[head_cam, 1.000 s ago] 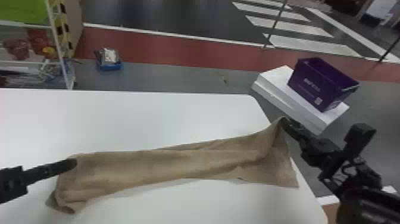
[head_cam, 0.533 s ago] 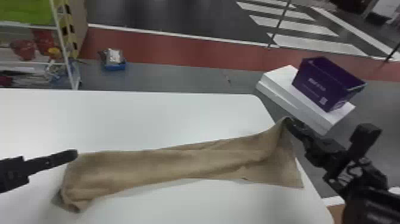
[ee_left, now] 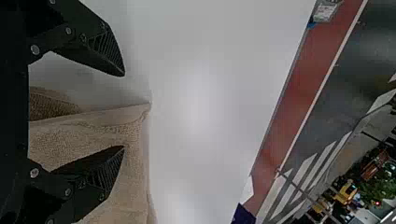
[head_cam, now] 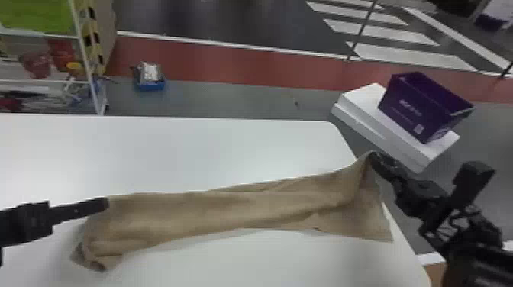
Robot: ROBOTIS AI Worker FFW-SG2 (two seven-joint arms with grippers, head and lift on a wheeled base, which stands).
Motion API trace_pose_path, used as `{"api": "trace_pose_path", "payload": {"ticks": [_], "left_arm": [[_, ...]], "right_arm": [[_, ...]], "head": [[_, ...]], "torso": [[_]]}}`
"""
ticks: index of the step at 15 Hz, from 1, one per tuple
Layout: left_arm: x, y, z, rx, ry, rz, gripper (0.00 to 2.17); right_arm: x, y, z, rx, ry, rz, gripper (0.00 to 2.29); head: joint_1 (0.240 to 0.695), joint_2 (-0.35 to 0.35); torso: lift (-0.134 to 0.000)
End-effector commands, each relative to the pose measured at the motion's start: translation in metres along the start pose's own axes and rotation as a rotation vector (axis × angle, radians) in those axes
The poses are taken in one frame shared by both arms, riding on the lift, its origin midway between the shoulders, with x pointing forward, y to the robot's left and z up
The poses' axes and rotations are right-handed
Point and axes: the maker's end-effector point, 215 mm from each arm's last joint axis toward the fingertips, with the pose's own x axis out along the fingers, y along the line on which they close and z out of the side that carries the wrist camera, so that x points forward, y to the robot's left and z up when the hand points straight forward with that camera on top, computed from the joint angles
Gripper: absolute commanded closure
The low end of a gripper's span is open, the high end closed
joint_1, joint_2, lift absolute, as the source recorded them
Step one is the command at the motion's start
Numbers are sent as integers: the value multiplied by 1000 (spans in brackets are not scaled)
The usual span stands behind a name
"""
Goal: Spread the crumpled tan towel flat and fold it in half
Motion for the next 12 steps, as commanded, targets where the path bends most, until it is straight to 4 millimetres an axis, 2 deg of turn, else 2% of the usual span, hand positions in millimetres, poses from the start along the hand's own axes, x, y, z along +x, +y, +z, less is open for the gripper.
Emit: {"api": "trace_pose_path", "payload": {"ticks": [1,2,5,6,7,8,9,10,12], "left_arm": [[3,-6,0,-3,2,-17,670],[3,-8,0,-6,0,-26,731],[5,-17,5,-7,-19,-54,731],[5,-21,7,-9,-23,-68,812],[6,-22,7,-11,-24,-64,1035],[7,-23,8,-12,-27,-65,1150],[5,-23,10,-10,-35,-60,1450],[2,-25,13,-9,-51,-68,1450],[-17,-33,38,21,-154,-96,1450]], "right_arm": [[0,-1,1,-2,-3,-2,2128],[0,-2,1,-1,-4,-3,2128],[0,-1,-2,-1,0,0,2128],[0,-2,-3,-3,-5,-2,2128],[0,-2,-4,-2,-5,-2,2128],[-1,-3,-4,-3,-6,-3,2128],[-3,-5,-3,-5,-10,-8,2128],[-4,-6,-3,-4,-14,-8,2128],[-5,-4,2,-6,-25,-5,2128]], "head": [[695,-281],[695,-283],[695,-291],[695,-293],[695,-296],[695,-298],[695,-299],[695,-301],[695,-304]], "torso": [[-124],[-124],[-124],[-124],[-124],[-124],[-124],[-124],[-124]]}}
